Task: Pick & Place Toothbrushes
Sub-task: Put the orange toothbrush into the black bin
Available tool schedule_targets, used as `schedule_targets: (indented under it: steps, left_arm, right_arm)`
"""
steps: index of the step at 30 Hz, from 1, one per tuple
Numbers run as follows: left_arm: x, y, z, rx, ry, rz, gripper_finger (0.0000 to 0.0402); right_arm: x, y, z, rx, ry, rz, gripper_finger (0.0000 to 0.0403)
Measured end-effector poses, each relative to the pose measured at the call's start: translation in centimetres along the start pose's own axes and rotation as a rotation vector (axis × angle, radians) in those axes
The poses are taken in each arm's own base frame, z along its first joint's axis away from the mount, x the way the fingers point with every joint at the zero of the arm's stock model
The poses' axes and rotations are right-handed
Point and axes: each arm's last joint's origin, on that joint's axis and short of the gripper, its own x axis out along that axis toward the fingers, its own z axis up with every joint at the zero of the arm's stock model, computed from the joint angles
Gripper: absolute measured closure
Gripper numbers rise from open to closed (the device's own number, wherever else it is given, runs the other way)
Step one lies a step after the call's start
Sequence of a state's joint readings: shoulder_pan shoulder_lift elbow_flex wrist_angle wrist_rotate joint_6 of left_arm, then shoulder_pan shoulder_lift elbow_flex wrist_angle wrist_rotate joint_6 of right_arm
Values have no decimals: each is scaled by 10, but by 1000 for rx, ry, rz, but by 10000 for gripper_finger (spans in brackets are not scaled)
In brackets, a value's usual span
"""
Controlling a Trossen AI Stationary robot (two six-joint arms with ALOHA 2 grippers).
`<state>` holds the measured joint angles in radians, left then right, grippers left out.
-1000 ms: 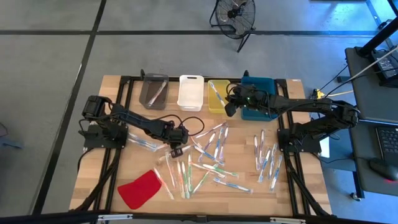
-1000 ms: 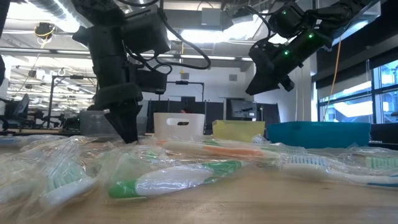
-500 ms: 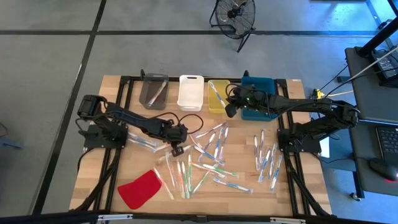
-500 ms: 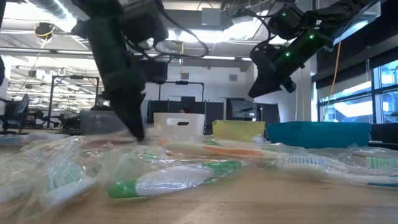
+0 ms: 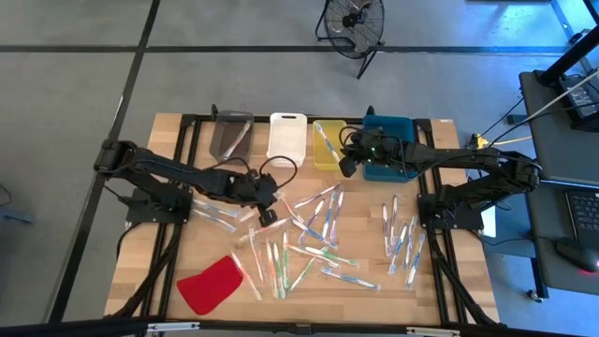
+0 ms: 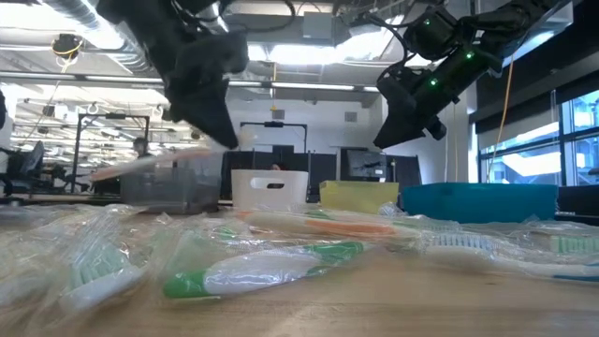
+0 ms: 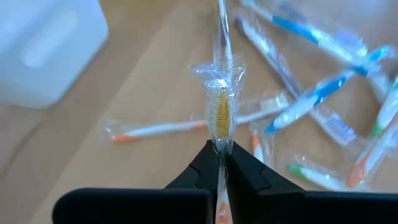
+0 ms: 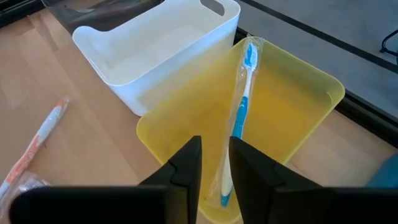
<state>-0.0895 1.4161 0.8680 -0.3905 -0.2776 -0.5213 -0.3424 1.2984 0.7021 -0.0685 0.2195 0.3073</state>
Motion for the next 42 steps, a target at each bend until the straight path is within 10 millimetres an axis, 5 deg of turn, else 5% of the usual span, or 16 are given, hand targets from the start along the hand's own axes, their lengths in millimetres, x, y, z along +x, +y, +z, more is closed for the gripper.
schedule_targets:
  steps: [18,34,42]
  left_arm:
    - [-56,43,30,-33,-341,316,393]
    - [-63,92,58,-110,-502,666,393]
    - [-66,135,68,-161,-489,829,393]
  right_arm:
    - [-2,9,-3,-24,6,30,333]
    - [-9,32,-11,-79,11,108,309]
    - [-12,42,-13,-97,4,143,319]
